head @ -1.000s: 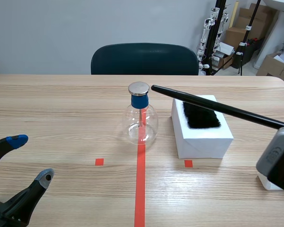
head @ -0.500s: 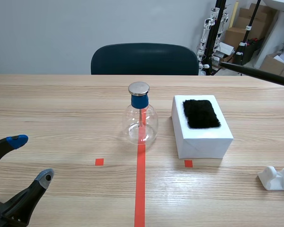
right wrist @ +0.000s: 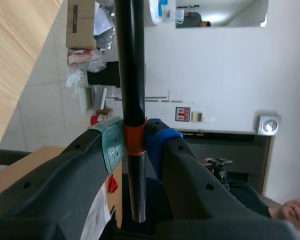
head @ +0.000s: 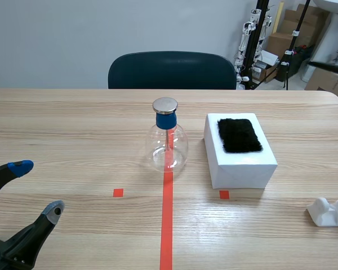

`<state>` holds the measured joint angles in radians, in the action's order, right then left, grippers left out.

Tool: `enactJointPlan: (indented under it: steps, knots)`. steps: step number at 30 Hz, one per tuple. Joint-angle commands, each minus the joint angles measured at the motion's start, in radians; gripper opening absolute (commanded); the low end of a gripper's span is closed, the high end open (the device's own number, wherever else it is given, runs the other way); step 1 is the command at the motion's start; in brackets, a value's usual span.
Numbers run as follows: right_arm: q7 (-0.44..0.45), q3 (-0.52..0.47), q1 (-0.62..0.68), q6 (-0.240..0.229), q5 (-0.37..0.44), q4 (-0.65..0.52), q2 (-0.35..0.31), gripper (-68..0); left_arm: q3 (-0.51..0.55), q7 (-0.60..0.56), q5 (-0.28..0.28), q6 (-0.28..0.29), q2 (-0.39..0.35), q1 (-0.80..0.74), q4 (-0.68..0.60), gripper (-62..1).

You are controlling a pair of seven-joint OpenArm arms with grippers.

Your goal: Do the electroscope experiment. rub the rod on the fur

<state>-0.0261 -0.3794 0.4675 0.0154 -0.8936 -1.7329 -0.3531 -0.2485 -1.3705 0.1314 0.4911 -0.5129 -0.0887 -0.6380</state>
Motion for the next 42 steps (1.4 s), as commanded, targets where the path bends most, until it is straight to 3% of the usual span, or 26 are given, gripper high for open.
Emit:
enactJointPlan:
  steps: [1,10,16,24,32,42]
  knots:
    - [-0.011,0.031,-0.05,-0.009,-0.003,-0.008,-0.048,-57.3,0.003,-0.018,-0.007,0.002,-0.006,0.003,-0.009,1.4]
    - [-0.065,0.283,-0.265,-0.013,-0.09,0.165,-0.187,-57.3,0.003,-0.018,-0.007,0.002,-0.006,0.003,-0.009,1.4]
    - [-0.045,0.406,-0.352,-0.012,-0.195,0.283,-0.212,-57.3,0.003,-0.018,-0.007,0.002,-0.006,0.003,-0.009,1.4]
    - [0.056,0.426,-0.37,-0.007,-0.32,0.354,-0.212,-57.3,0.003,-0.018,-0.007,0.002,-0.006,0.003,-0.009,1.4]
    - [0.097,0.426,-0.37,-0.008,-0.425,0.364,-0.212,-57.3,0.003,-0.018,-0.007,0.002,-0.006,0.003,-0.009,1.4]
    - [0.18,0.426,-0.37,-0.008,-0.48,0.382,-0.211,-57.3,0.003,-0.018,-0.007,0.002,-0.006,0.003,-0.009,1.4]
